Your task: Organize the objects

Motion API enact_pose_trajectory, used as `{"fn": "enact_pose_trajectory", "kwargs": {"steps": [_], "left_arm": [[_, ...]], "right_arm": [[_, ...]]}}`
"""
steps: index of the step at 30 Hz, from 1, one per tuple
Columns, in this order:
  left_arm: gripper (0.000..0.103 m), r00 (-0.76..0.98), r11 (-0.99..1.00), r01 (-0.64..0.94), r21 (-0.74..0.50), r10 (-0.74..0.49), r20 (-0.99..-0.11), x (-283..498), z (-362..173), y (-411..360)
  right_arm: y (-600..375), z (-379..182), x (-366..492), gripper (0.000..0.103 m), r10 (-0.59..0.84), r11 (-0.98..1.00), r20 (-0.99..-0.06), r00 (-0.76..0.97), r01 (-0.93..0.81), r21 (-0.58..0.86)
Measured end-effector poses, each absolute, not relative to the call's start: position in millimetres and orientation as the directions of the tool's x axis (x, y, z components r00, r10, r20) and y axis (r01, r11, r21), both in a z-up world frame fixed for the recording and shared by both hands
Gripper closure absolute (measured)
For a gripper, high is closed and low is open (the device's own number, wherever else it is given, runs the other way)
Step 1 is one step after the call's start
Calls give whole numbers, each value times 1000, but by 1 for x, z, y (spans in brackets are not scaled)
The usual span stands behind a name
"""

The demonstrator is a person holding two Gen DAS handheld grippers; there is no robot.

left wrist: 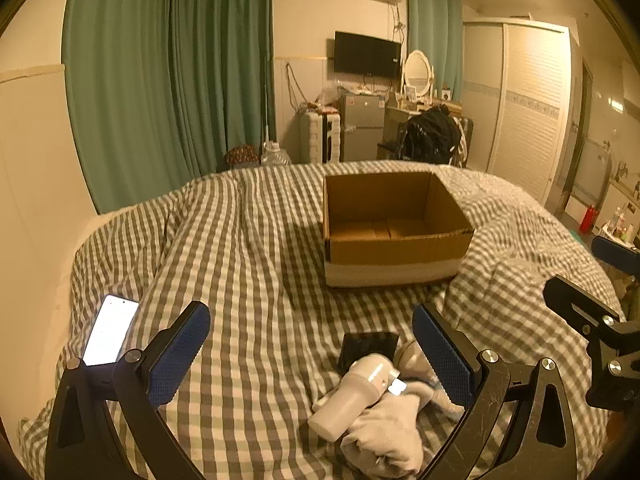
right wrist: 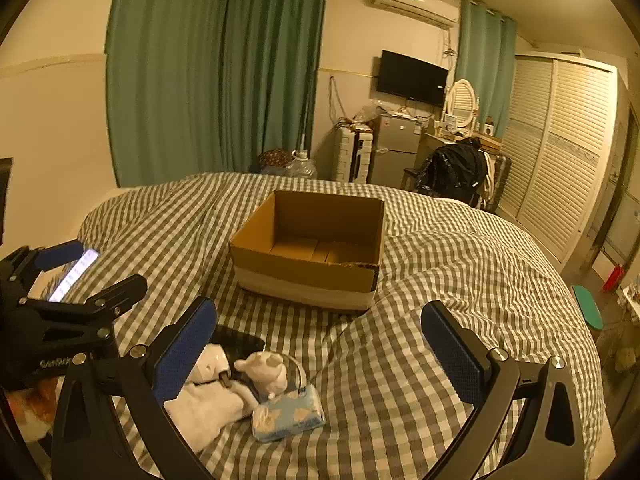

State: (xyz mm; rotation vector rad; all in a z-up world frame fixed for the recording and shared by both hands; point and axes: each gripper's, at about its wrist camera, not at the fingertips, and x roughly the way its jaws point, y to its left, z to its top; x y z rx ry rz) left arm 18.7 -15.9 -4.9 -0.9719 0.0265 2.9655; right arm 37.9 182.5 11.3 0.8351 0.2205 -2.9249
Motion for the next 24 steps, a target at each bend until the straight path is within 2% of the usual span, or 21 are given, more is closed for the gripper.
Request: {"fn": "enact_pose_trajectory", "kwargs": {"steps": [4,8,13,18,24], "left_arm": [[0,-764,-1000,-18,16,3,-645,12,-25,-20],[0,-723,-999,-28,27,2,-691,8,-46,-22],[0,-680,-996,-84,34,32,-733,5,-68,-17],[0,-616,-989,-119,83,8,-788,-6,-97,-6],[0,-554,-978,-168,128,-14,-832,-15,-126,6]], "right_arm": [[183,-6,35,0,-36,-981,-577,-816,138,-134],[187,-39,25,0,-11,-977,-662,-749,150,-153],[190,-78,14,0,-57,-973,-753,-656,206,-105],[184,-104,5,0,-57,-964,-811,-583,242,-106],[169,-128,-1,0,-13,-929,-849,-528,319,-185]]}}
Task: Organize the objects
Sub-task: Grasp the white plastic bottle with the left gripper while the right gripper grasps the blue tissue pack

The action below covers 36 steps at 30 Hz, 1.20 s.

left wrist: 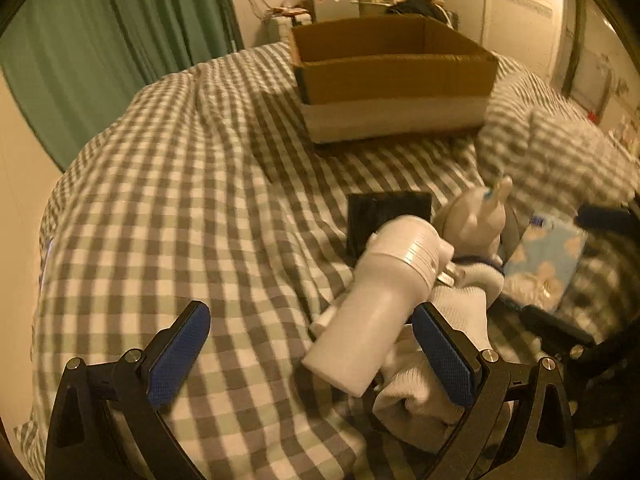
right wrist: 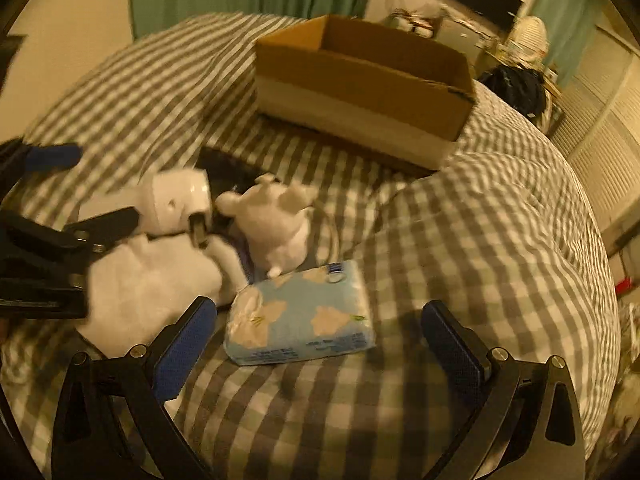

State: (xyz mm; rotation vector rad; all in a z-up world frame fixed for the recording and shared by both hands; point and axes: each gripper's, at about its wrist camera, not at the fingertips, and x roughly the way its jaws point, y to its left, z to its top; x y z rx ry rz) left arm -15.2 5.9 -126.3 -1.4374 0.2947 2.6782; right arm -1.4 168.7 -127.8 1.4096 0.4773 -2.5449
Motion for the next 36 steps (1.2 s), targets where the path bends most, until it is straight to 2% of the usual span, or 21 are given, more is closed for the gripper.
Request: {"fn": "enact_pose_trajectory", "kwargs": {"steps": [2,4,6,7,8,10,11,12,13,17,19,24,25,27,28,36], "left_arm": [[0,-549,-969,-211,127,10,-836,-18,-130,9],[0,-544,-967,-227,114,29,-838,-21,-135,11],[1,-539,-967,-234,96,47,-841,-23,-138,11],[4,-535,-967,-242,82,62,-842,-24,-138,11],[8,-529,-965,-253,64,83,-845,-25,-138,11],[31,-516,-958,-285,23,133,-846,-24,-137,13],[38,-505,-953,-303,2,158,-848,-24,-138,14],[49,-497,-949,-315,-10,173,-850,-24,-138,15],[55,-496,-946,-325,-12,181,-850,-22,-136,17],[57,-503,-949,-315,6,161,-849,-20,-132,20],[67,-508,-953,-302,10,152,-848,-18,-127,18],[71,-531,-959,-283,11,147,-834,-12,-110,12],[77,-541,-957,-289,10,155,-827,-10,-105,12],[83,-554,-956,-295,12,160,-817,-6,-96,12],[95,-561,-954,-300,14,164,-812,-3,-91,13],[98,-569,-949,-315,19,172,-804,-3,-86,13]], "right_arm": [[162,-136,-4,0,1,-912,-863,-505,354,-208],[157,-142,-4,5,19,-899,-870,-492,373,-231],[152,-148,-5,24,34,-884,-877,-479,395,-249],[151,-151,-6,28,40,-881,-881,-471,400,-254],[151,-153,-6,29,55,-878,-882,-468,398,-266],[151,-153,-5,30,56,-878,-879,-474,395,-270],[152,-151,-5,30,51,-880,-876,-479,393,-266],[152,-150,-4,31,47,-882,-875,-482,391,-263],[153,-149,-3,31,43,-883,-873,-486,390,-261],[154,-142,2,31,36,-884,-854,-519,381,-269],[155,-137,3,31,26,-890,-847,-531,373,-262],[161,-111,11,31,-37,-916,-821,-569,347,-199],[161,-106,11,31,-44,-918,-816,-577,345,-194],[160,-95,15,31,-54,-918,-803,-594,345,-193],[160,-87,18,31,-61,-919,-793,-606,343,-192],[160,-53,29,31,-87,-928,-747,-659,327,-181]]}}
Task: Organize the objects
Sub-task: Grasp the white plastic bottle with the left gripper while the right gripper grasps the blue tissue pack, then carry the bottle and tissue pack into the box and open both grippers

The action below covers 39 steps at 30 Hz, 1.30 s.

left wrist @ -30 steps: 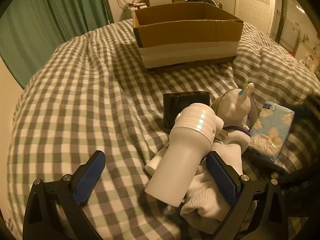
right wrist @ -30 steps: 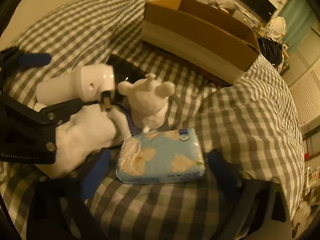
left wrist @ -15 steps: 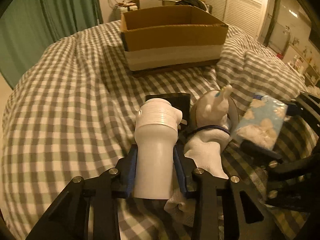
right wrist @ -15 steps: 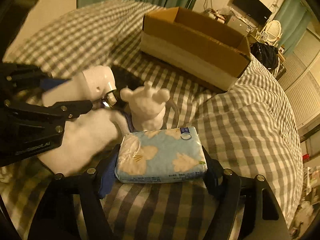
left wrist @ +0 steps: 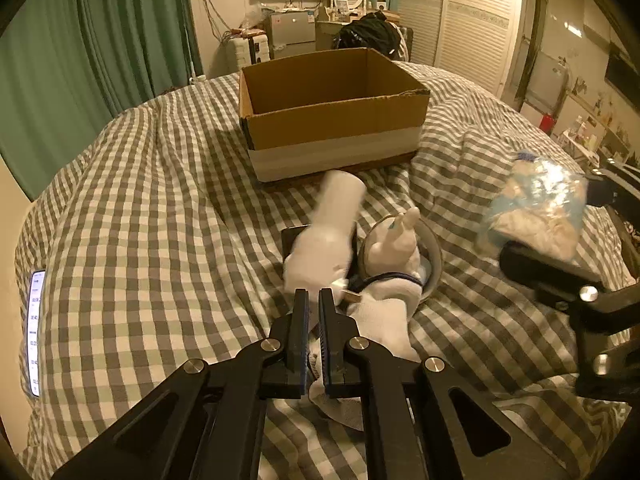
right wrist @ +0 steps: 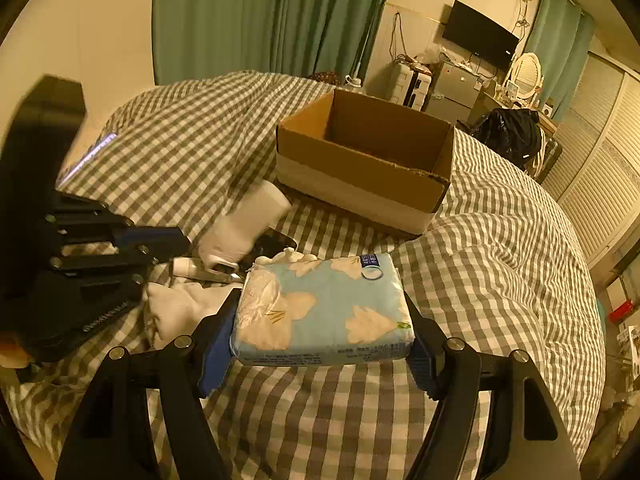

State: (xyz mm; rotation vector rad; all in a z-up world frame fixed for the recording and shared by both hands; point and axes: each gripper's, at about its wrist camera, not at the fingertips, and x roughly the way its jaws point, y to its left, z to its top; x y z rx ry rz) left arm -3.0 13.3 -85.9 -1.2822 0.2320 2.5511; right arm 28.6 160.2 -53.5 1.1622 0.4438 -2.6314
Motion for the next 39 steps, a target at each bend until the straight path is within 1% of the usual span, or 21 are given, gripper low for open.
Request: {"fn": "enact_pose_trajectory", "kwargs": {"steps": [2,3,4,5,6,7,11,15,17,18,22,26,31,36,39], "left_arm": [[95,-561,-954,-300,1,175,-809,-8,-89,10],[89,-555,-955,-297,-10,181,-812,-10,-90,9],[75,-553,-957,-291,-13,180,-814,-13,-91,8],[65,-556,-959,-284,-5,168,-814,-17,-93,9],[42,-563,-961,-278,2,161,-811,-20,-94,10],[29,-569,-961,-277,3,161,-806,-24,-95,11],[28,-547,-950,-310,-25,200,-813,-41,-105,21],[29,-503,-942,-334,-13,190,-843,-61,-126,33],[39,-477,-940,-341,-24,195,-857,-68,-135,35],[51,-458,-938,-345,-33,199,-866,-71,-140,37],[51,-457,-939,-342,-39,203,-866,-73,-138,37],[51,-480,-944,-327,-43,206,-853,-69,-120,34],[51,-536,-943,-333,-22,208,-818,-60,-82,34],[51,-584,-944,-330,-20,221,-781,-65,-42,32],[51,-629,-946,-325,-10,224,-745,-76,-11,32]], "right_arm": [[160,-53,30,31,-88,-929,-744,-662,324,-179],[161,-53,29,31,-90,-930,-744,-662,324,-176],[161,-55,29,31,-92,-930,-746,-660,324,-172],[162,-58,27,31,-94,-931,-749,-656,323,-167],[164,-60,25,31,-94,-933,-752,-653,321,-163],[166,-62,22,31,-92,-935,-754,-651,317,-160],[176,-73,7,31,-80,-943,-767,-637,298,-150],[185,-81,-9,31,-71,-947,-774,-629,286,-145],[189,-83,-16,31,-73,-948,-777,-626,284,-140],[190,-83,-18,31,-75,-949,-778,-624,284,-137],[197,-89,-27,31,-87,-953,-787,-611,281,-113],[199,-89,-27,31,-99,-953,-788,-607,285,-100],[199,-70,-18,31,-104,-954,-760,-642,280,-106],[198,-29,-11,31,-114,-955,-701,-704,271,-117],[195,3,-14,31,-125,-954,-648,-752,271,-131]]}}
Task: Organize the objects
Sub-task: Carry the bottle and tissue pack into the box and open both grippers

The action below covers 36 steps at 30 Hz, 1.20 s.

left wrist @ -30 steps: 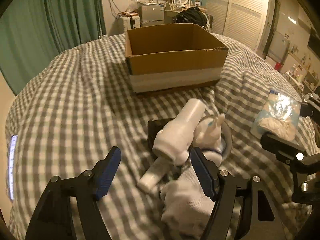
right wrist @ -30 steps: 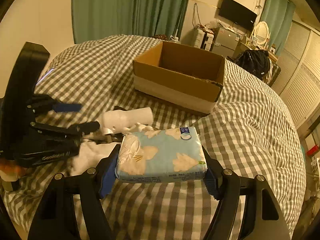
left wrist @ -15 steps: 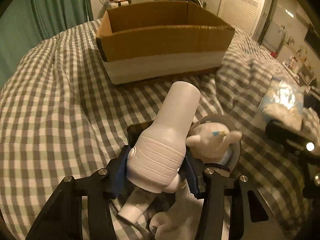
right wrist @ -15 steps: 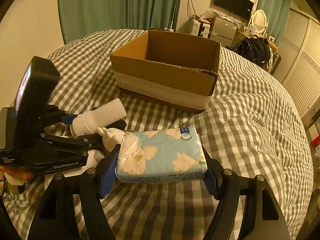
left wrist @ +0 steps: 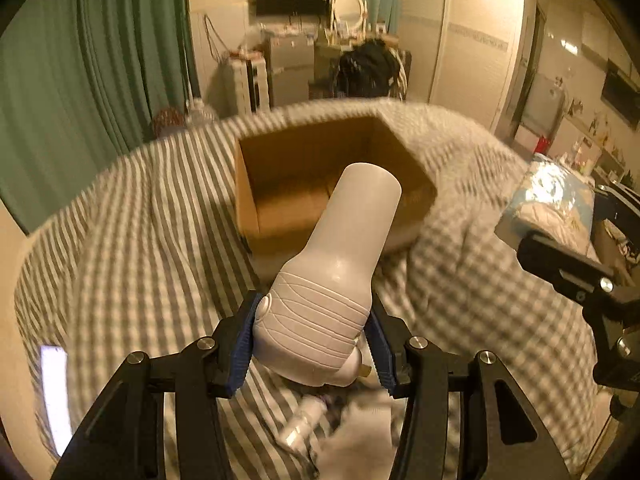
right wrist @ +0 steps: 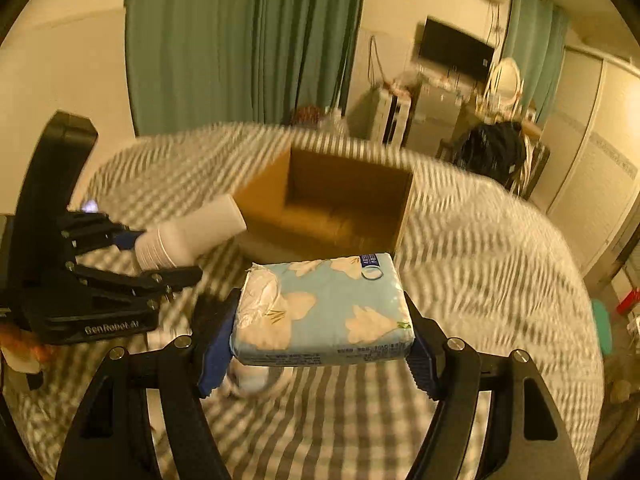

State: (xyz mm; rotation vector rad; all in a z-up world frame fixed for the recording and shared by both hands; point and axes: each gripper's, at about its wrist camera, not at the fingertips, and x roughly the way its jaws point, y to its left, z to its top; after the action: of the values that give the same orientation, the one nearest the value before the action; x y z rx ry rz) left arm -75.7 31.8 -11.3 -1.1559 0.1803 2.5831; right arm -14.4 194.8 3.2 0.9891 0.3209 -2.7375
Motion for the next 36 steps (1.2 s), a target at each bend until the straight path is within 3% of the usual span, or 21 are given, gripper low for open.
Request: {"fn": "enact_pose_trajectory", "kwargs": {"steps": [6,13,19,26,31,36], "left_arm": [[51,-701,-950,-312,16,219,-679,-118,33,32],[51,-720,-959,-284,1,213,-660,-196,39,31],[51,-693,-961,-277,-5,204,-691,-260,1,36],[51,-618,-948,-317,-10,214,-756,-289,-61,47],[51,-587,-944,-331,12,196,-785,-294,-82,55],[46,-592,-948,-319,14,188,-784,-289,-86,57]], "right_arm": [[185,58,-58,31,-149,-956,-559,-816,264,-130],[175,67,-145,31,-164,-966,-556,-815,246,-75],[179,51,-224,31,-154,-980,-575,-803,199,-15],[186,-6,-281,31,-138,-984,-630,-764,175,3],[193,-35,-292,31,-141,-981,-688,-712,196,-2],[204,-38,-288,29,-143,-985,-675,-724,174,22]]}}
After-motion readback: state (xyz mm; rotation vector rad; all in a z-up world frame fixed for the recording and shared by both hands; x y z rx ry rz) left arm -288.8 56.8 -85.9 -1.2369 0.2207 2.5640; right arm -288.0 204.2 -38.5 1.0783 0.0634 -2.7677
